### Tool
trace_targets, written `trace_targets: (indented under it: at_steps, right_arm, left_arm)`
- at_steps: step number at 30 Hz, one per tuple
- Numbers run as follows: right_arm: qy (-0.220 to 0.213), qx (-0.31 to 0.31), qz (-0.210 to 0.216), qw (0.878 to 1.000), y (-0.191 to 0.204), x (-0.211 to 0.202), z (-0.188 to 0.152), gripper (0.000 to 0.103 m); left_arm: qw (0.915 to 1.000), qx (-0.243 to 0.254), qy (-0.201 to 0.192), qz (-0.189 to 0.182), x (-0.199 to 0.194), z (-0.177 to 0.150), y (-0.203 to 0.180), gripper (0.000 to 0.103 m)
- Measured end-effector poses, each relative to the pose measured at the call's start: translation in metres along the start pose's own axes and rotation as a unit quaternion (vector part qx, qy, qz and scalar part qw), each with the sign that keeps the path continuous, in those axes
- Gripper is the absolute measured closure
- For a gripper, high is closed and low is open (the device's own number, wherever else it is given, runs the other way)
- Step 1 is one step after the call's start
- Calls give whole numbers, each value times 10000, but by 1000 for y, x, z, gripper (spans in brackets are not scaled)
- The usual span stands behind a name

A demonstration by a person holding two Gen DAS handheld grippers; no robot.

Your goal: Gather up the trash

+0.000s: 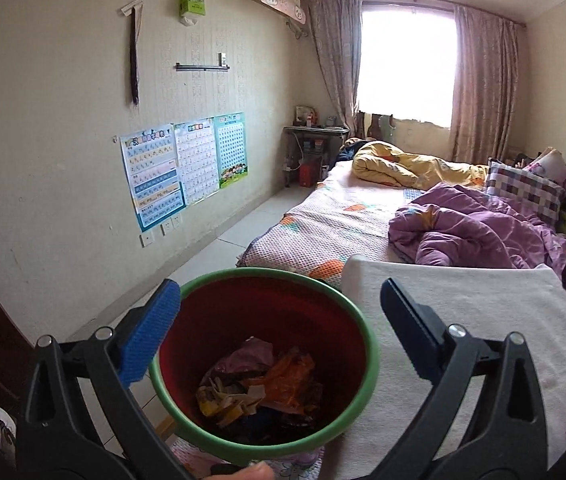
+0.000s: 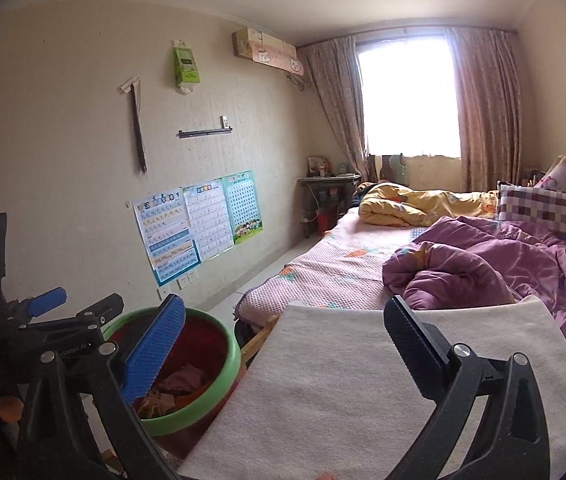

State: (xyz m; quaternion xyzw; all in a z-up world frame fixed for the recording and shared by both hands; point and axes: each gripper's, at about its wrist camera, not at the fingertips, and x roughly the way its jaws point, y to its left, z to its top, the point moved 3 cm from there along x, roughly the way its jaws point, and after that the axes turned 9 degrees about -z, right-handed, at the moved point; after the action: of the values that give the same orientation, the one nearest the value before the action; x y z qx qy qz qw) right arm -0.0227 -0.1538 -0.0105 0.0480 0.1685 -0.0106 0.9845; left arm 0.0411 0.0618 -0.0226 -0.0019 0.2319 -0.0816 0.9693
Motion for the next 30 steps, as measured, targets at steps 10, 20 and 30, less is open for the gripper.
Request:
trace_targets:
  at_steps: [10, 20, 30]
  right_arm:
    - [195, -65, 35, 9998, -58, -12, -17, 6]
    - [318, -211, 354, 9986, -104, -24, -26, 6]
    - [457, -211, 447, 9977, -135, -26, -34, 6]
  left_arm:
    - [9998, -66, 103, -161, -11, -7, -68, 5]
    - [9995, -287, 108, 9, -27, -18, -112, 5]
    - [9993, -335, 153, 0, -30, -23, -144, 5]
